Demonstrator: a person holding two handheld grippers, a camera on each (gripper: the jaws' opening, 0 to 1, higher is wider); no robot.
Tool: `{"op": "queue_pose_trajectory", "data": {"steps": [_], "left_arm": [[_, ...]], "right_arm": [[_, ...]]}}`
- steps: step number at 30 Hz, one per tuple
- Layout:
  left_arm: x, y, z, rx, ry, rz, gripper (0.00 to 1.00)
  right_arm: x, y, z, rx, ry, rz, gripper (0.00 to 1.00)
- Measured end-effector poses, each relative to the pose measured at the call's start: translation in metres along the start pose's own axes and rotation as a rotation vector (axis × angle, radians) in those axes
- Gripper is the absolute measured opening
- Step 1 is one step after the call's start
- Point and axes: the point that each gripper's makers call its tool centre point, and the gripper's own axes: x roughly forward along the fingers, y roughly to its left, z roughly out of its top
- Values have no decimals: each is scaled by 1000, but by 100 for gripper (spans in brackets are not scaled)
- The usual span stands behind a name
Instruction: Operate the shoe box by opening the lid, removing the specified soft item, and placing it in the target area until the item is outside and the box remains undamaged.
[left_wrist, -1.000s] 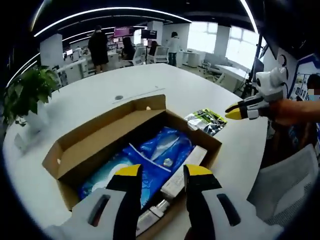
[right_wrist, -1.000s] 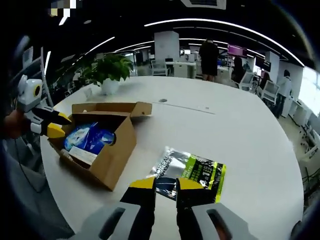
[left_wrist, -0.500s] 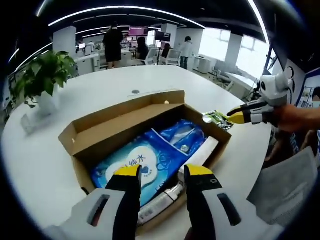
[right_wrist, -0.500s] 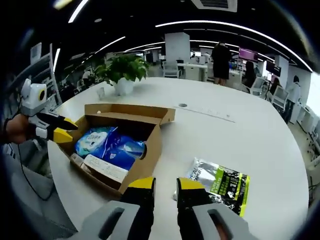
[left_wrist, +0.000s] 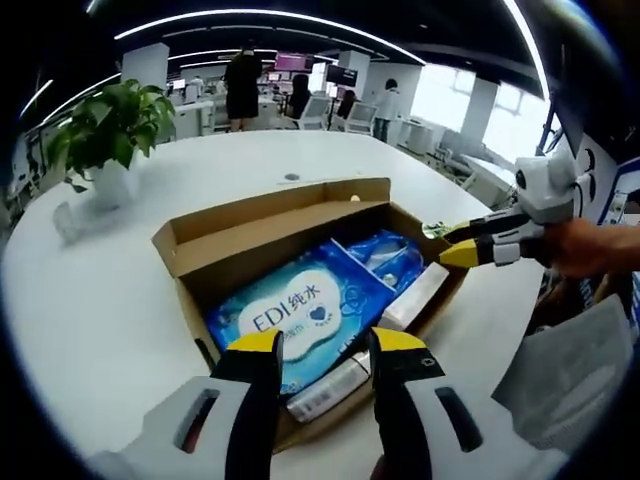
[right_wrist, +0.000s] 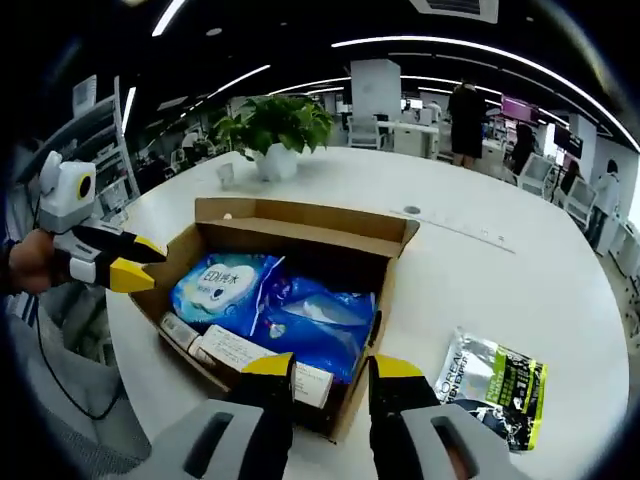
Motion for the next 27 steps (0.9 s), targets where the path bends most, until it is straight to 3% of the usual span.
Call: {"op": "queue_pose_trajectory", "data": {"steps": [7, 15, 21, 27], "left_arm": [[-4, 13, -7, -21, -3, 4, 34], [-9, 20, -10, -35, -8, 3, 34], [-16, 30, -13, -41, -9, 10, 34], [-21, 37, -20, -52, -6, 12, 34]], "right_arm": [[0, -2, 14, -9, -16, -32, 25], [20, 27, 32, -23, -38, 19, 22], [42, 52, 33, -15, -25, 69, 22], [60, 65, 33, 7, -10, 94, 22]]}}
